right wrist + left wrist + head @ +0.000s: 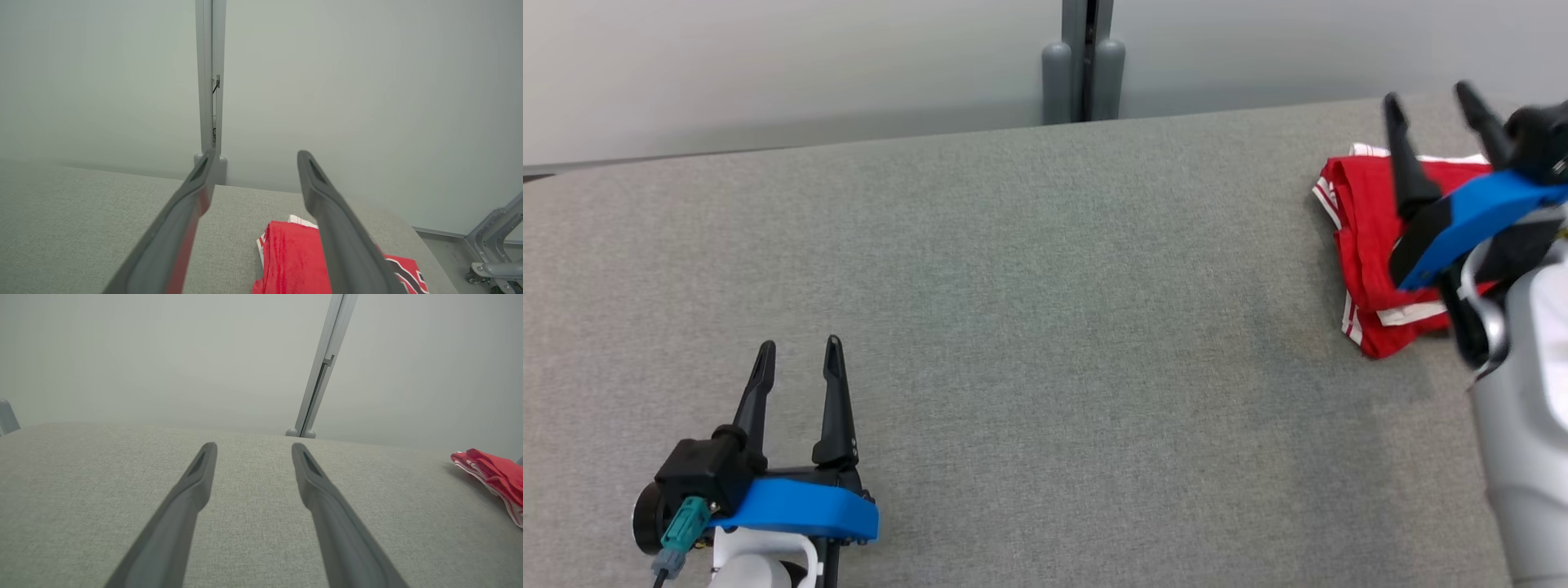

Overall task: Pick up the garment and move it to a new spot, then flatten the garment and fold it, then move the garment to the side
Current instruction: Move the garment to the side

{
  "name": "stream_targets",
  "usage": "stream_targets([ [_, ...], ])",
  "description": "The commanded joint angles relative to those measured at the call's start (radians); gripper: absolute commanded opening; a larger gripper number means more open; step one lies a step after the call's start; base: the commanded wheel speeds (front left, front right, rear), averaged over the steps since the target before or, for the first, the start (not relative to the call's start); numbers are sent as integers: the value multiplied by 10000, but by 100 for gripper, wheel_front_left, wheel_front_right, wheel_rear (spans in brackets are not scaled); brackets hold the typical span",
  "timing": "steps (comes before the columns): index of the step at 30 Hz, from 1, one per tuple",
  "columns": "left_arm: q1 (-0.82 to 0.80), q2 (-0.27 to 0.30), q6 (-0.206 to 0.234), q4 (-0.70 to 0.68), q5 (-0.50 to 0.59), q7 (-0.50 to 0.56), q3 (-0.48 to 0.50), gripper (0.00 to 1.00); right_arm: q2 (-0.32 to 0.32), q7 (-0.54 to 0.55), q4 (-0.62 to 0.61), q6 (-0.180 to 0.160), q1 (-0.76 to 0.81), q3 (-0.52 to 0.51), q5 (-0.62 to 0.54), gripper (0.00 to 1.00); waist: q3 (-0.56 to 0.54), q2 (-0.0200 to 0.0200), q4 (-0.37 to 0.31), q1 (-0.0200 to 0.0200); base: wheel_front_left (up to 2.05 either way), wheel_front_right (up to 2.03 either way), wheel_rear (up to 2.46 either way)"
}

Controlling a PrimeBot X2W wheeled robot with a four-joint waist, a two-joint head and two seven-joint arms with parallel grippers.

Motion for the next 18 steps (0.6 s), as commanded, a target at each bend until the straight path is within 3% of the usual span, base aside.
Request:
stream_targets([
  [1, 83, -38, 14, 93, -41, -51, 72, 100, 125, -186, -122, 1, 377, 132, 90, 100, -129, -1, 38, 1, 0, 0, 0],
  [11, 676, -218, -55, 589, -11, -112, 320, 100, 1626, -1631, -945, 1, 3319, -86, -158, 100, -722, -1, 667, 1, 0, 0, 0],
  [14, 850, -257, -113, 700, 86, -113, 318, 100, 1826, -2121, -1277, 1, 4152, -229, -266, 100, -819, -1, 806, 1, 0, 0, 0],
  [18, 1099, -387, -116, 834, 132, -117, 474, 100, 1838, -2555, -1591, 1, 5147, 105, 423, 100, -1051, -1, 961, 1, 0, 0, 0],
])
